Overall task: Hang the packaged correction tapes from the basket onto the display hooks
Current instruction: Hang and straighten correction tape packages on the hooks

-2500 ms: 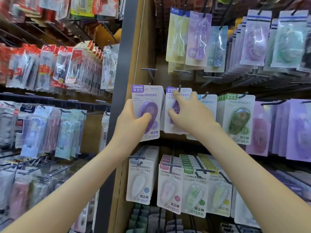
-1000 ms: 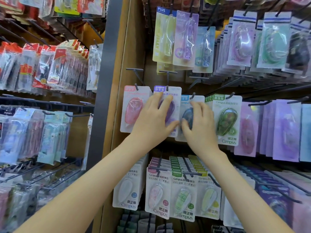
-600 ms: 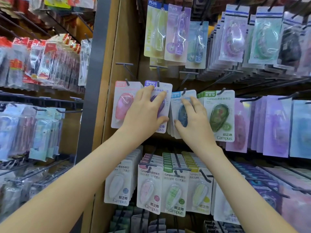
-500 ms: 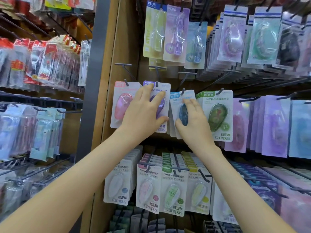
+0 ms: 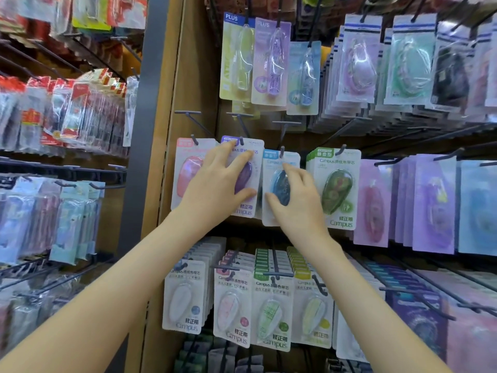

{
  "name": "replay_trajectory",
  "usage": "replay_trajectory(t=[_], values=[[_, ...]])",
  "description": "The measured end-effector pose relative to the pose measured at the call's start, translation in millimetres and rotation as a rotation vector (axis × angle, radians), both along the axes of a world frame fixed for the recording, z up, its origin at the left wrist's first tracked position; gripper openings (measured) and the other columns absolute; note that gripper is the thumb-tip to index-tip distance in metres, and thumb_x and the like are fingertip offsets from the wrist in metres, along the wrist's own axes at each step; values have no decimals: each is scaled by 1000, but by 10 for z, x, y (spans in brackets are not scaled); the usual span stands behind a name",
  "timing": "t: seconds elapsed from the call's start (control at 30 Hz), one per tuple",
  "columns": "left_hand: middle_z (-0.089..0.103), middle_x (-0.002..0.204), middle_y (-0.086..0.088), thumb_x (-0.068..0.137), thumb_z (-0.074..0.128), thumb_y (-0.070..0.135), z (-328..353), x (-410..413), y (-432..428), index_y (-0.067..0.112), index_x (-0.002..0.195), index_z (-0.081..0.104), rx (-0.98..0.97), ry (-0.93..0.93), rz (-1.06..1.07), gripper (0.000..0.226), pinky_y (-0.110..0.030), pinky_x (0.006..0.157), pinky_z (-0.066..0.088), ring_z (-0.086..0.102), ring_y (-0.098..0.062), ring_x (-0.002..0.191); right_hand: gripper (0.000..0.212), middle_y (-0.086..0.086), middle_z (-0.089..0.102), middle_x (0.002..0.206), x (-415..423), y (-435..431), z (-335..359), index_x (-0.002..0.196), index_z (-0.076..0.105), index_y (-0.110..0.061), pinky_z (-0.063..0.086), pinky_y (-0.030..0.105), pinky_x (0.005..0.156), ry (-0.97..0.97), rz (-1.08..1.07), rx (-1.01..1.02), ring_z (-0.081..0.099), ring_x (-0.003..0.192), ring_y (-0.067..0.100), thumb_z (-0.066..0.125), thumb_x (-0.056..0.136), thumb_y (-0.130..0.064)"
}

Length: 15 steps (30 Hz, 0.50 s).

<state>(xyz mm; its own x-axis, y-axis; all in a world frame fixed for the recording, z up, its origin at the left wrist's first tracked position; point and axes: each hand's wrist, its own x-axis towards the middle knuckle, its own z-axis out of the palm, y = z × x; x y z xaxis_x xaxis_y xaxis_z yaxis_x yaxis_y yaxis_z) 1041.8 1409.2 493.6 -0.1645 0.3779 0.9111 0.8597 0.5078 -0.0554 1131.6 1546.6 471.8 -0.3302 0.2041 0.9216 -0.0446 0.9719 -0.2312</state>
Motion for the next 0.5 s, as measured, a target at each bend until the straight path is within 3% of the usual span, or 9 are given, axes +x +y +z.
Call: replay_trajectory(t=[0.17,0.4,0.5], values=[[19,157,-9,88,63,40,-31,-22,21,22,149,28,-4,28,26,72,-37,112,25,19,-26,143,69,10,30,137,-60,-35,-28,150,27,-20,27,32,105,-34,-254,190,25,128,24,59,92,-38],[11,159,-14,93,57,37,-142,-73,128,16,152,20,-10,54,63,73,-42,116,18,9,-32,146,69,15,29,142,-171,-15,-30,151,22,-20,29,39,105,-90,-342,197,28,126,29,54,93,-41],[23,155,-20,92,56,37,-189,-77,118,12,149,28,26,83,42,68,-46,113,24,21,-37,143,72,14,19,149,-118,14,-40,153,14,-26,22,41,109,-147,-325,176,19,132,29,51,93,-45]])
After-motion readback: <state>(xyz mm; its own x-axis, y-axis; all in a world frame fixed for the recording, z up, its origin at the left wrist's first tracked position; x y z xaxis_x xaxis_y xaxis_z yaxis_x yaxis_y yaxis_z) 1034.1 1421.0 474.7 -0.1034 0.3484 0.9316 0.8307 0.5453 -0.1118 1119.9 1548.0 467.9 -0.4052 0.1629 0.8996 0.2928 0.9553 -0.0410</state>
